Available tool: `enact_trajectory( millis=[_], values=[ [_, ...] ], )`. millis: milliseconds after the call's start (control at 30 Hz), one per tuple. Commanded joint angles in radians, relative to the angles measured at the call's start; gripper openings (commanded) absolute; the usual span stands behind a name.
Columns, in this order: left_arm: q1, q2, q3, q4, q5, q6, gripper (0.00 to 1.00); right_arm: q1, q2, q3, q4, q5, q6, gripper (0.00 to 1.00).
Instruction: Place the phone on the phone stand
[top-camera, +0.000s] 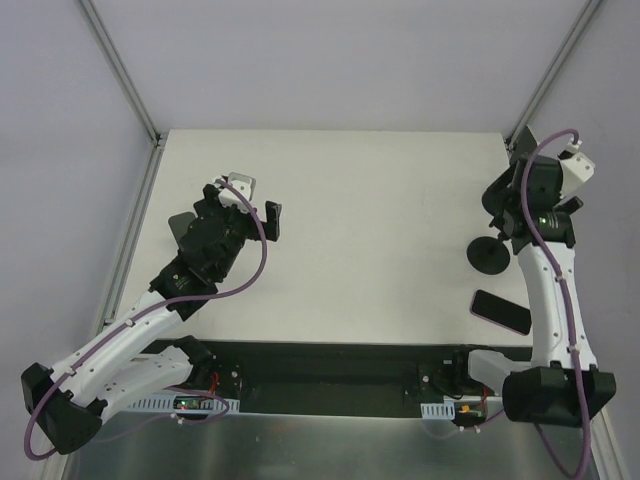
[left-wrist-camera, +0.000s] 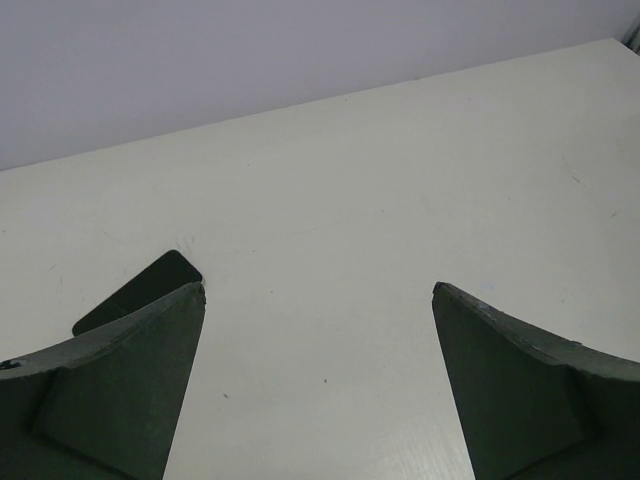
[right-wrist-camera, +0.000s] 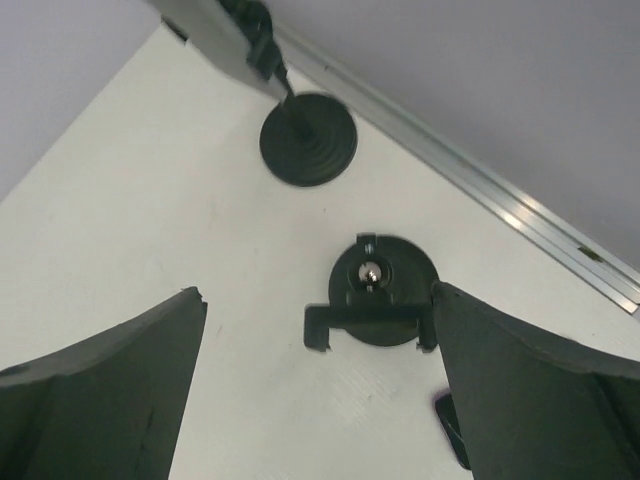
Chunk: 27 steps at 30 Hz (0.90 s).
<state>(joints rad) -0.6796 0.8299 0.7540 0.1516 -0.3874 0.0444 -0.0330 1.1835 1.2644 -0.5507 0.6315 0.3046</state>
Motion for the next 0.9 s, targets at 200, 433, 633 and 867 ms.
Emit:
enact_trajectory(
  millis=[200, 433, 633, 867],
  values=[
    [-0.003, 0.086, 0.100, -0.061, 0.235, -0.005, 0.96, -0.311, -0.220, -0.215, -0.100, -0.547, -0.245, 0.99],
    [-0.001, 0.104, 0.123, -0.089, 0.291, -0.011, 0.96, -0.331, -0.252, -0.295, -0.069, -0.524, -0.272, 0.95],
    [-0.001, 0.109, 0.125, -0.090, 0.298, -0.029, 0.96, -0.332, -0.203, -0.312, 0.018, -0.518, -0.297, 0.81],
    [-0.001, 0.126, 0.142, -0.101, 0.335, -0.041, 0.96, -0.332, -0.137, -0.272, 0.048, -0.578, -0.355, 0.62]
  ],
)
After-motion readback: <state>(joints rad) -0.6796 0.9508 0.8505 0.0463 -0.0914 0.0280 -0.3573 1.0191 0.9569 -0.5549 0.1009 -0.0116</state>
